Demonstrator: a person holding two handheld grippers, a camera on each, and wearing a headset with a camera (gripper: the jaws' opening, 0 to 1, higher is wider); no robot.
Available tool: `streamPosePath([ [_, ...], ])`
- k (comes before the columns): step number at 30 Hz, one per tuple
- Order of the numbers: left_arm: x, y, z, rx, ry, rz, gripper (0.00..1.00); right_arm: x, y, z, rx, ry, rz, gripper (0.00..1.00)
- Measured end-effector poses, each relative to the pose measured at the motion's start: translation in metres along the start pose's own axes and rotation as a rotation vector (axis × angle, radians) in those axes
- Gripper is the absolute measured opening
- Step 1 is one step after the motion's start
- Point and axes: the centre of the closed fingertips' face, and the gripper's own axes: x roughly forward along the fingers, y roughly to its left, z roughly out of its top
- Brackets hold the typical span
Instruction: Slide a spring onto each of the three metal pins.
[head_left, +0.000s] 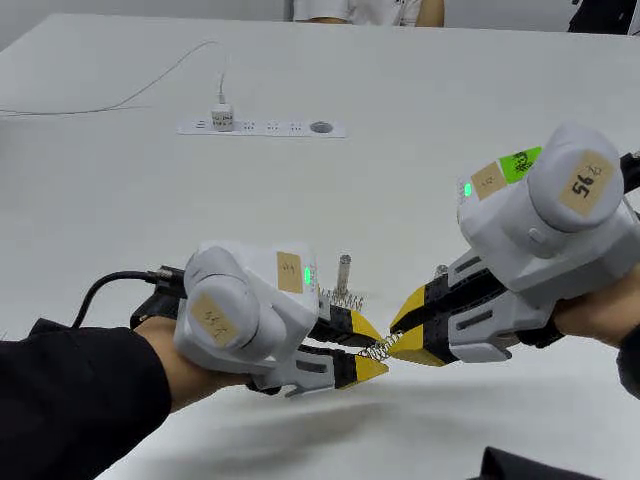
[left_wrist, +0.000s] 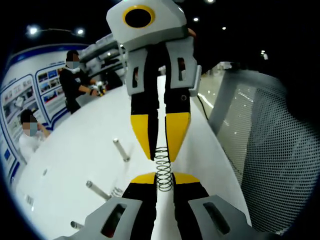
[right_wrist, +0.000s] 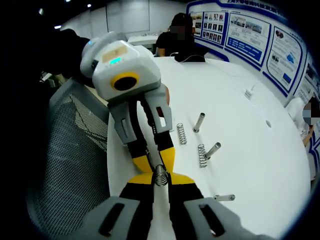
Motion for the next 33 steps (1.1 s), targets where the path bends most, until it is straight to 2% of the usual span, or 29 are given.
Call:
streamPosePath([
  [7,-0.001,0.001,0.001,-0.035,-0.021,0.004,0.11,0.001,0.001,0.004,-0.006,-0.021,0.001,0.12],
  [10,-0.002,0.002,0.002,-0.049,-0.031,0.008,0.11,0.001,0.0,0.004,-0.003,-0.025,-0.005,0.17],
  [20,-0.004,0.005,0.007,-0.089,-0.066,0.015,0.11,-0.001,-0.003,0.005,0.017,-0.049,-0.019,0.12],
  [29,-0.004,0.006,0.008,-0.089,-0.071,0.017,0.12,0.0,-0.002,0.01,0.018,-0.063,-0.014,0.12],
  [33,-0.009,0.01,0.004,-0.108,-0.069,0.034,0.16,-0.003,-0.006,0.009,0.027,-0.062,-0.024,0.12],
])
